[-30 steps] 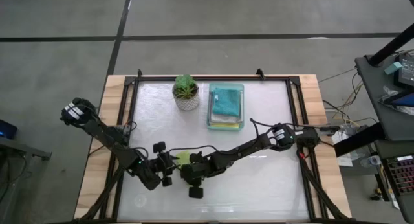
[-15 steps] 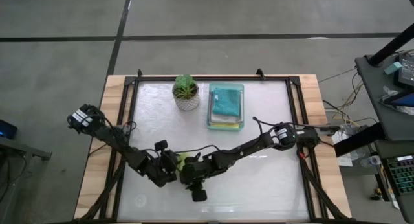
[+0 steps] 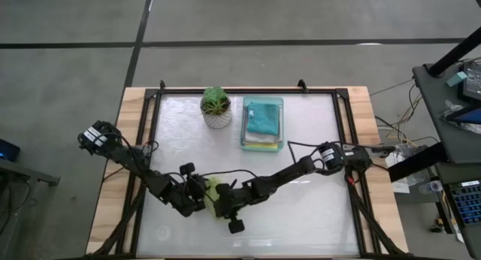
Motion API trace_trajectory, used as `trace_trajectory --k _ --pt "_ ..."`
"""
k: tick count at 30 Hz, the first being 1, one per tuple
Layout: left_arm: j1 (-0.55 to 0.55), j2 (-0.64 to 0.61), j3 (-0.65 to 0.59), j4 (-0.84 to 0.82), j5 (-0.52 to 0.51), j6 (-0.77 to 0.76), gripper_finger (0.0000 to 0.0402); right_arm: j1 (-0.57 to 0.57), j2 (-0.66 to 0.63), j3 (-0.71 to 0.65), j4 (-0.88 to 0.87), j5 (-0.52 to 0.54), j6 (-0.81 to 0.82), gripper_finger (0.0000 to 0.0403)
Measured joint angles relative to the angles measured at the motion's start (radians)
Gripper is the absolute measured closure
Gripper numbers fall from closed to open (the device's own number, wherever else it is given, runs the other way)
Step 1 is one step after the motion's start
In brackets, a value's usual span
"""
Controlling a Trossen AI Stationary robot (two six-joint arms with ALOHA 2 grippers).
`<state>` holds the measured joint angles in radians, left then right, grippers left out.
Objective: Fold microfiber towels
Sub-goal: Fold the green microfiber cloth, then put the folded green microfiber cloth into the blue bin
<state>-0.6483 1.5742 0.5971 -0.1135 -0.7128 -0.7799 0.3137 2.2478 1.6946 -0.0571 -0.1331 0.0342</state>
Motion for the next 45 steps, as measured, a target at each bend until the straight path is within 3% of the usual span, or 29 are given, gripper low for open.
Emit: trace_trajectory --k 8,16,28,35,40,45 --pt "0.018 0.000 -0.013 0.000 -0.005 0.000 0.0281 -0.001 0.006 -0.177 0.322 -0.105 0.102 0.0394" --pt "0.027 -0.036 -0.009 -0.013 0.001 0.024 0.0281 0.000 -0.025 -0.182 0.306 -0.107 0.100 0.0394" --pt "0.015 -0.287 -0.008 -0.117 0.025 0.048 0.0281 0.000 -0.093 -0.181 0.265 -0.103 0.092 0.0394" --pt "-0.050 -0.271 -0.007 0.063 0.027 0.054 0.0281 0.000 -0.187 -0.181 0.083 -0.087 0.099 0.0394" --pt "-0.092 -0.156 0.003 0.225 0.036 0.050 0.0281 0.000 -0.273 -0.183 -0.091 0.059 0.096 0.0394" --pt "-0.100 -0.027 0.077 0.231 0.119 0.003 0.0281 -0.014 -0.331 -0.185 -0.227 0.128 0.180 0.0394"
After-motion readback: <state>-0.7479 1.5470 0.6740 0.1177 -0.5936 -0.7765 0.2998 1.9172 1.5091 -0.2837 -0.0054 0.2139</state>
